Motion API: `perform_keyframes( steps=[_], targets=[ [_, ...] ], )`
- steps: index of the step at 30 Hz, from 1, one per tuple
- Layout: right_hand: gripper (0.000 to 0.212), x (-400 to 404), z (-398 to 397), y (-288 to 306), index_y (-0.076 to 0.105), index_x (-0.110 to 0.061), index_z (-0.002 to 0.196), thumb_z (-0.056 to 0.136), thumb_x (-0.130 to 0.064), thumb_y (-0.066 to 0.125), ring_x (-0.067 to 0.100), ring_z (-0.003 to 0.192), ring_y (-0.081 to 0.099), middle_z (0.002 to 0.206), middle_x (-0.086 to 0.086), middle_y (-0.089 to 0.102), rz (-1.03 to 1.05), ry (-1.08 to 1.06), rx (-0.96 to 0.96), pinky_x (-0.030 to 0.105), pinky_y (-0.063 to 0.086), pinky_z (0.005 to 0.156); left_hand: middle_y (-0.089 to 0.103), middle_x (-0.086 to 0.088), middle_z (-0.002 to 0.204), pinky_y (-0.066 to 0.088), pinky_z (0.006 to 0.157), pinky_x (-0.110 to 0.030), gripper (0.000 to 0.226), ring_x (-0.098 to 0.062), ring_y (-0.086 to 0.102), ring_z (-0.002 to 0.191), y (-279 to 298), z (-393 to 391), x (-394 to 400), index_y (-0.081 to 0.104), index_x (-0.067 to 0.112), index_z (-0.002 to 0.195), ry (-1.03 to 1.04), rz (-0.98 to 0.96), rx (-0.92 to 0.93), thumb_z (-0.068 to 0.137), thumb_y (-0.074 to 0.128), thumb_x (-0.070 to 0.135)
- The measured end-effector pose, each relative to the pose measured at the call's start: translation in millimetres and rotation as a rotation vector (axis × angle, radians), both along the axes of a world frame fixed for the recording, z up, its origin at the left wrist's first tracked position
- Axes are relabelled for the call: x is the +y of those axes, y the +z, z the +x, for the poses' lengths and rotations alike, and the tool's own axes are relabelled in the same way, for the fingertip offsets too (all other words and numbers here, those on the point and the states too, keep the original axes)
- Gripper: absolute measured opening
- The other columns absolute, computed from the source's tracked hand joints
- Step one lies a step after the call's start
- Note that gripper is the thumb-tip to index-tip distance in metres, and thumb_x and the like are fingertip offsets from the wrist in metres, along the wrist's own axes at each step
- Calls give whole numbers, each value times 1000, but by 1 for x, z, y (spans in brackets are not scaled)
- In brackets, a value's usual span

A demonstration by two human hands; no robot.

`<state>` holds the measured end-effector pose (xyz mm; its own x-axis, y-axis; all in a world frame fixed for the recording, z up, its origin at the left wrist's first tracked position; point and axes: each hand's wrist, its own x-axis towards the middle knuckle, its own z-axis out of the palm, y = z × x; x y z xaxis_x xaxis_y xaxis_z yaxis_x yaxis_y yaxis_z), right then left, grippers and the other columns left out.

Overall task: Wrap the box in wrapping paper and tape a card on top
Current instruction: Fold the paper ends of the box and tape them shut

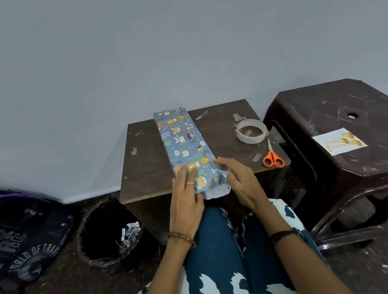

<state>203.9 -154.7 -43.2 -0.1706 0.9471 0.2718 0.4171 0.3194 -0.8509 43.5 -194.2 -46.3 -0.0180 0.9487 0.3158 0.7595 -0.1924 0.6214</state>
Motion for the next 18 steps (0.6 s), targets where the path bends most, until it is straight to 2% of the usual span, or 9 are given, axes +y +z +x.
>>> perform_keyframes(
  steps=[2,4,5,7,10,12,14,16,18],
  targets=[
    [46,15,0,6,60,-12,122,84,-20,35,2,99,54,120,0,60,-12,-131,62,14,44,85,26,2,150,0,117,-27,56,-4,10,138,2,3,4,38,13,140,-45,-5,61,88,55,6],
    [39,34,2,12,61,-13,121,92,-25,38,8,100,59,118,1,62,-9,-255,112,23,47,87,28,2,150,1,118,-29,55,-6,12,140,2,6,8,39,15,140,-46,-13,51,87,55,7],
    [35,44,3,15,60,-11,122,95,-25,40,14,104,59,119,4,62,18,-317,71,29,48,89,31,1,149,4,119,-32,55,-10,16,141,2,7,9,41,15,139,-36,-11,34,86,55,6],
    [32,68,9,17,54,-5,124,96,-15,43,25,109,56,124,10,57,52,-417,-135,34,45,84,35,1,147,8,119,-35,52,-14,21,141,0,10,12,44,13,137,-12,-11,14,86,55,9],
    [38,93,16,15,44,1,127,89,-4,47,36,107,52,124,18,51,-81,-458,-510,36,39,72,40,-1,145,6,117,-28,53,-17,26,139,-5,13,12,47,12,134,25,21,20,82,46,22],
    [35,97,18,13,47,1,122,87,-2,47,38,103,53,118,21,55,-125,-447,-598,36,37,70,45,-3,141,4,115,-25,53,-19,32,137,-8,14,11,50,12,132,44,37,54,81,43,28],
    [31,94,16,11,51,1,118,88,1,43,38,101,54,115,21,56,-96,-462,-600,37,38,70,53,-8,133,13,113,-31,50,-24,42,129,-10,13,12,55,11,126,46,92,135,80,43,28],
    [35,85,13,9,52,-1,121,88,2,40,40,101,54,120,19,54,-53,-475,-569,39,41,73,59,-11,126,29,107,-43,46,-29,53,120,-12,14,14,58,9,120,47,145,231,76,54,22],
    [38,70,12,7,53,-4,124,89,3,41,38,102,55,125,16,53,27,-474,-462,40,44,77,60,-14,124,31,97,-57,48,-33,56,116,-13,14,14,58,7,118,43,165,292,70,61,16]
  ],
)
